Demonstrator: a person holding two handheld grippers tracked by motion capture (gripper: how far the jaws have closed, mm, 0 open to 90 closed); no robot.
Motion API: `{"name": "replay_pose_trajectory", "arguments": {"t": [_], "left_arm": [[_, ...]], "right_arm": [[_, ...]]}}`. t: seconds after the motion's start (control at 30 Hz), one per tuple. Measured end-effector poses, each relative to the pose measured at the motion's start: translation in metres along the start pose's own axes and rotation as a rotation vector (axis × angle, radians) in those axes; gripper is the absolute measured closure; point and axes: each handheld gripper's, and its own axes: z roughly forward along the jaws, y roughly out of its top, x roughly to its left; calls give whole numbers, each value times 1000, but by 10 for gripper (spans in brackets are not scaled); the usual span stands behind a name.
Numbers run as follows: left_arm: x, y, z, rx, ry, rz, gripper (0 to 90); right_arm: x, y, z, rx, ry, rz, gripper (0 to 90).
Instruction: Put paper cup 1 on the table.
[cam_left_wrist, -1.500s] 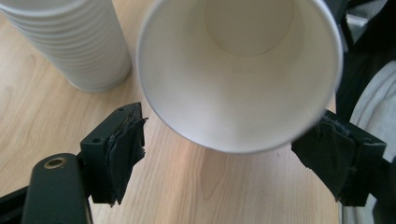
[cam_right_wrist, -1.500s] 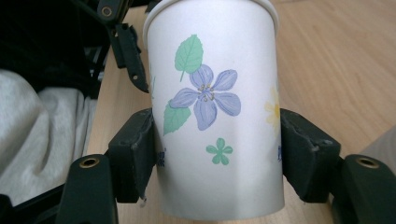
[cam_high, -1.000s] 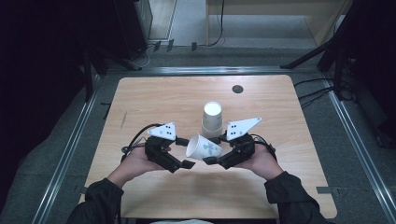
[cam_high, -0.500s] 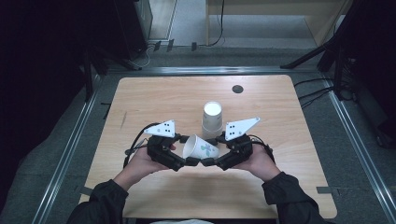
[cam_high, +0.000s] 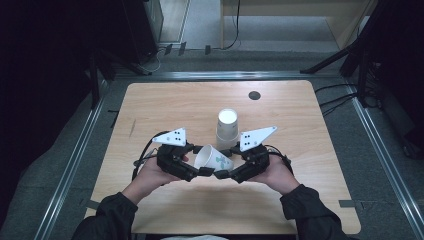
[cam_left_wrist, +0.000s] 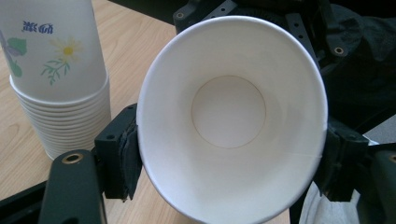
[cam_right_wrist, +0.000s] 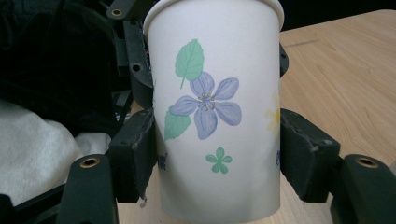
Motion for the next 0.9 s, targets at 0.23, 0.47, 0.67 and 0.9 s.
{"name": "replay_pose_trajectory", "arguments": {"t": [0.23,0.47,0.67,0.9], "left_arm": [[0,-1,2,18,0,3,256],[0,-1,2,19,4,5,257],[2,-1,-3,18,15,7,257],[6,-1,-14,2,52,0,256]], "right_arm": [[-1,-2,2,22,3,15,331],[-1,-2,2,24,2,16,309],[-1,-4,5,48,-30,4,240],[-3,-10,11,125,-41,19,193]]}}
